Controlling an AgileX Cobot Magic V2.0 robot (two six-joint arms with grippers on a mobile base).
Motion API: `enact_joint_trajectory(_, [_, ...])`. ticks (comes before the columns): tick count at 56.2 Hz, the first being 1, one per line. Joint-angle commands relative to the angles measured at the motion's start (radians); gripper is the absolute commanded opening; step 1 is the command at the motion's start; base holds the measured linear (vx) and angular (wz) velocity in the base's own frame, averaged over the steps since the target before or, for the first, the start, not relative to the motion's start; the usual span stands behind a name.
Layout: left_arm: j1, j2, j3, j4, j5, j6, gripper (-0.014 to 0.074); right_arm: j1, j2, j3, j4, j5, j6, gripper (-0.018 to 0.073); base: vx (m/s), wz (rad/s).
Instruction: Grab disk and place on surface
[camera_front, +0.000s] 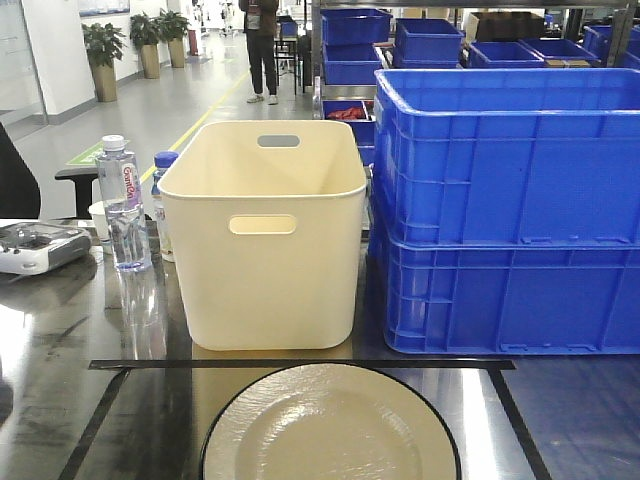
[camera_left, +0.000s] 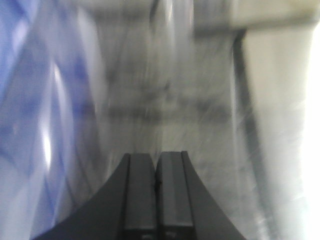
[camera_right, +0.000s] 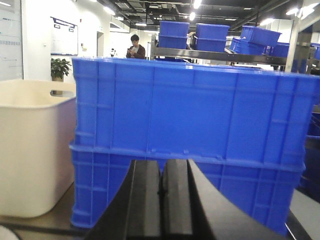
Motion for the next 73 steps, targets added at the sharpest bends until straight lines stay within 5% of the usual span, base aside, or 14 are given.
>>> enact_joint_trajectory(1, [0.005,-0.005,-0.043,-0.147,0.007,-0.005,-0.0008,-0.003,-0.072,0.038,0.029,0.017,0.006,-0.0009,0.0,0.0])
enact_joint_trajectory(19, [0.005,-0.005,-0.043,-0.147,0.007,-0.005,-0.0008,-0.003,-0.14,0.18,0.029,0.015,0.037,-0.0009,0.0,0.0])
enact_joint_trajectory(73, [0.005,-0.005,-0.043,-0.147,0.007,-0.005,-0.0008,-0.003,-0.14,0.181,0.028,0.018,0.037,-0.0009,0.0,0.0])
